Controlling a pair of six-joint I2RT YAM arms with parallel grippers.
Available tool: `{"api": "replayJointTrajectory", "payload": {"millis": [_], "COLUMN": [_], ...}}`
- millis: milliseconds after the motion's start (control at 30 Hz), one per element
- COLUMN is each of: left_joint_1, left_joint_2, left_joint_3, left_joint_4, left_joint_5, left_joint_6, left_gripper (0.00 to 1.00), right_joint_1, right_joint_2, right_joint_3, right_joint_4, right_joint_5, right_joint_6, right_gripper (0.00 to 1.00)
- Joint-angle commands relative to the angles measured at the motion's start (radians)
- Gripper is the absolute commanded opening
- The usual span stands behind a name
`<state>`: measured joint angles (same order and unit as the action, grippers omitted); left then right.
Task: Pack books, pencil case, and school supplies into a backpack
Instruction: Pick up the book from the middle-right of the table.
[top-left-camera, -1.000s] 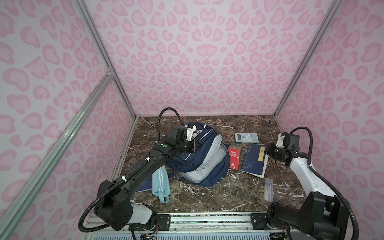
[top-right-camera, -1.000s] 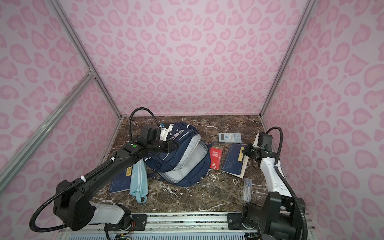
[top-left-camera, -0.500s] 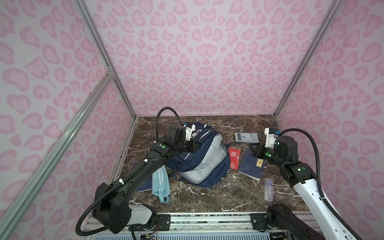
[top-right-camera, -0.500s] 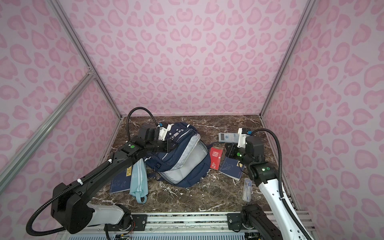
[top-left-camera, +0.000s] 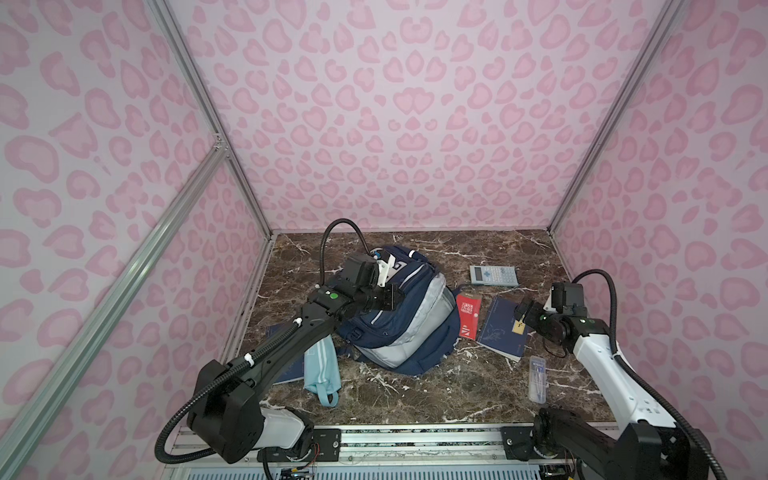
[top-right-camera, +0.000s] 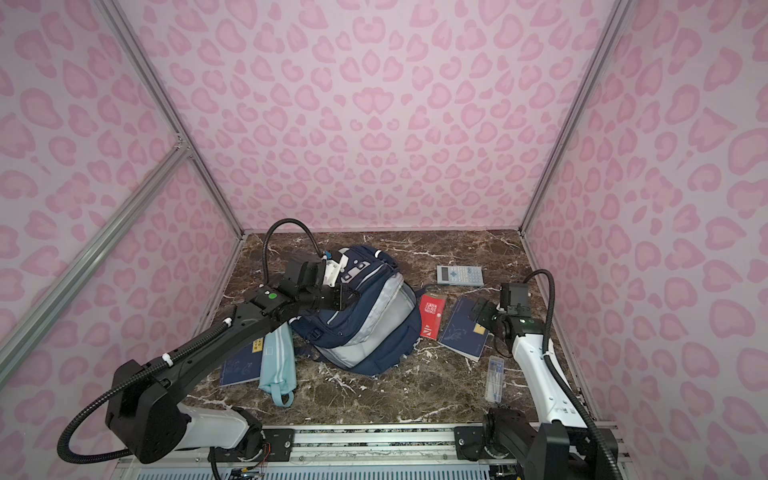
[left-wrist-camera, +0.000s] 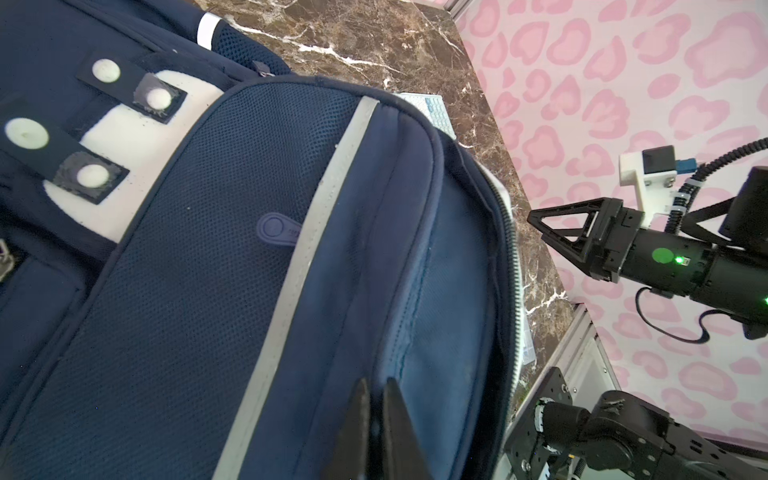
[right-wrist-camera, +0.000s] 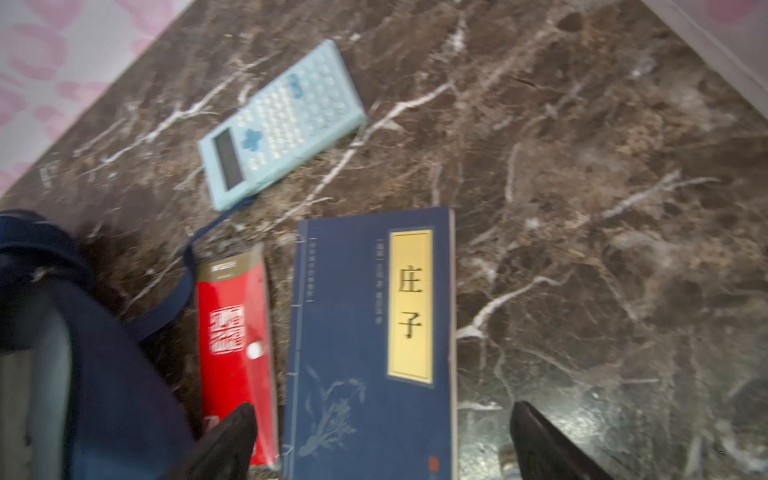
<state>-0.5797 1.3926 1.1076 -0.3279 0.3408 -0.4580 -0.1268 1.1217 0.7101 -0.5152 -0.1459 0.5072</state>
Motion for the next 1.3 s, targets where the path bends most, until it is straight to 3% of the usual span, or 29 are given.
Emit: {"api": "replayJointTrajectory", "payload": {"millis": [0,133,200,367,633,767,1067,1267], "left_joint_1": [-0.036,-0.157,-0.207,-0.27,-0.376,-0.39,-0.406,-0.417], "left_joint_2": [0.009,0.007,0.036,0.214,0.608,0.745,0.993,1.076], "left_joint_3": [0.034,0.096,0.145,0.215,0.497,0.593,0.834,0.931], "left_joint_4": [-0.017,-0.027,-0.02,0.133,0.156,0.16,0.072,-0.038], "left_joint_5": [-0.129,-0.305,-0.321,-0.119,-0.082,-0.075,-0.087,-0.244], "left_joint_6": [0.006,0.007,0.007,-0.06,-0.054,-0.072,-0.069,-0.04], "left_gripper": [0.33,0.71,0.77,0.63,0.52,0.39,0.4,0.44], "right_joint_1": [-0.025,-0.036,-0.053,-0.104,-0.122,-0.136,-0.158,-0.168], "right_joint_2": [0.055,0.135,0.168,0.212,0.263,0.276,0.321,0.341], "right_joint_3": [-0.01,0.019,0.019,0.011,0.01,0.002,-0.026,-0.029], "right_joint_4": [0.04,0.021,0.032,0.082,0.106,0.125,0.17,0.194], "right_joint_5": [-0.021,-0.027,-0.037,-0.081,-0.11,-0.132,-0.153,-0.204], "right_joint_6": [-0.026,-0.065,-0.071,-0.083,-0.104,-0.102,-0.094,-0.084], "right_gripper": [0.98,0.98,0.98,0.89,0.85,0.79,0.77,0.76]}}
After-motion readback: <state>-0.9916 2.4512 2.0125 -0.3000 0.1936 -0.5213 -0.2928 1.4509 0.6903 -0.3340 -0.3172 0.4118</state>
